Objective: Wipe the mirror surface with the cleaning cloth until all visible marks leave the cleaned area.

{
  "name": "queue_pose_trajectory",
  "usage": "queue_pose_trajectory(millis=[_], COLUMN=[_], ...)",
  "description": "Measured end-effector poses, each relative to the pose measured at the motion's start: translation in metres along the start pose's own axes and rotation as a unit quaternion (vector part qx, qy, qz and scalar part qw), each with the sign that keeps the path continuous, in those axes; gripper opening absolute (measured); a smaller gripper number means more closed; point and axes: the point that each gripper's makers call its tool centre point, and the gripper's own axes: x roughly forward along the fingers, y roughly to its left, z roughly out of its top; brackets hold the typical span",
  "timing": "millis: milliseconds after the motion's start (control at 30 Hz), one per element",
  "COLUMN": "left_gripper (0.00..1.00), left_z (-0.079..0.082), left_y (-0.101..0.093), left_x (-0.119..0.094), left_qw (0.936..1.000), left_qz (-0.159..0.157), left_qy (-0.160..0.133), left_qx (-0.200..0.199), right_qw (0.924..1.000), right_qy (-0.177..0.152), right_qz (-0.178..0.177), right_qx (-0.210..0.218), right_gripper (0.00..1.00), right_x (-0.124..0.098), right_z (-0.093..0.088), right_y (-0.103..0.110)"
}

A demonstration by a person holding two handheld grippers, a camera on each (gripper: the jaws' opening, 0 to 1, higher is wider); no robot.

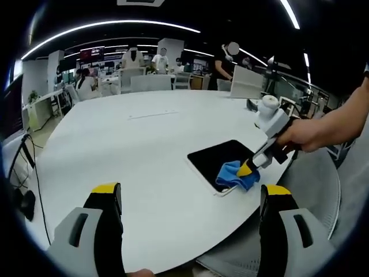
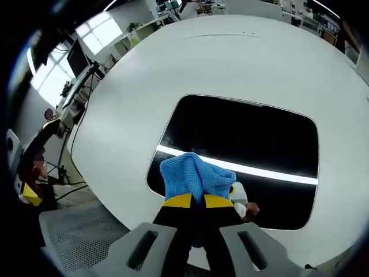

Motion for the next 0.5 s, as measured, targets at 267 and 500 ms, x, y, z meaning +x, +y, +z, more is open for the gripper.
queue_pose_trajectory(millis=[267,500], left_gripper=[0.99,0.99], left_z=[0.0013,0.0015], left_y=[0.0073,0.0080], left_x=[-0.0038,-0.0008], left_qw=[0.9998,0.9996], left_qz=[0.009,0.012], left_qy=[-0.005,-0.008], left_qx=[-0.019,-0.025], right_qw=[1.0000,1.0000], right_qy=[0.001,0.000], right_qz=[0.003,0.006], right_qx=[-0.001,0.001], right_gripper=[0.00,0.00], right_x=[-0.0008,-0.0012], right_z=[-0.0004,-0.0002], right_y=[-0.0023,-0.0038])
